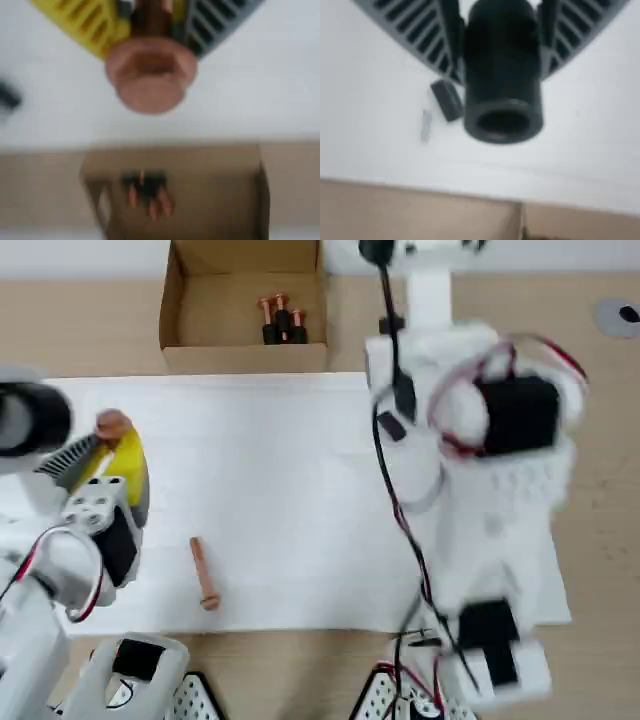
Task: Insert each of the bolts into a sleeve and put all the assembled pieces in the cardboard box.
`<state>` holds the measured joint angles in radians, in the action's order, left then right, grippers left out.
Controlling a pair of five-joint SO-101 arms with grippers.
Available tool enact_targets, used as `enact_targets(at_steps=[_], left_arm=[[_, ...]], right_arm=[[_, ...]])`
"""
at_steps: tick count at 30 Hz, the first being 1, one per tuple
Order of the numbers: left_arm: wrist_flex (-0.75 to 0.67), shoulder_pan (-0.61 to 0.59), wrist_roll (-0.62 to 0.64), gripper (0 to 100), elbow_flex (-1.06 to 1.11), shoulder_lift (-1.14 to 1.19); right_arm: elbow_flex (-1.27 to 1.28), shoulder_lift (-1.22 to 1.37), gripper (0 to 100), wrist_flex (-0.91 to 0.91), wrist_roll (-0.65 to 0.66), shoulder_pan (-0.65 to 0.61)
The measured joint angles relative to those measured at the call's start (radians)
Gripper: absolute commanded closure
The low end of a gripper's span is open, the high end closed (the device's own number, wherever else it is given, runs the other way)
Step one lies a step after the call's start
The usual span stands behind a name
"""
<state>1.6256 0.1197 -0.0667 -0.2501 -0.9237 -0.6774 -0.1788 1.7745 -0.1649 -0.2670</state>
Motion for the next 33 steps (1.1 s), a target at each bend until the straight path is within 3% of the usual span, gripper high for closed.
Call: enact_targets(at_steps=[7,15,22,33], left_arm=[[-0.218,0.000,0.000,99,0.040,-0.032],[-0.367,0.000,0.000,99,0.236,-0.037],[-0.404,0.000,0.000,99,0.256,-0.037],[-0.404,0.190,0.000,99,0.256,-0.035]], right_arm=[[0.393,-0.433,98.8,-0.002,0.002,-0.166],[0.815,-0.786,98.8,-0.180,0.002,-0.181],[1.214,-1.083,98.8,-0.430,0.002,-0.184],[1.746,-1.560,98.8,-0.829,0.002,-0.250]])
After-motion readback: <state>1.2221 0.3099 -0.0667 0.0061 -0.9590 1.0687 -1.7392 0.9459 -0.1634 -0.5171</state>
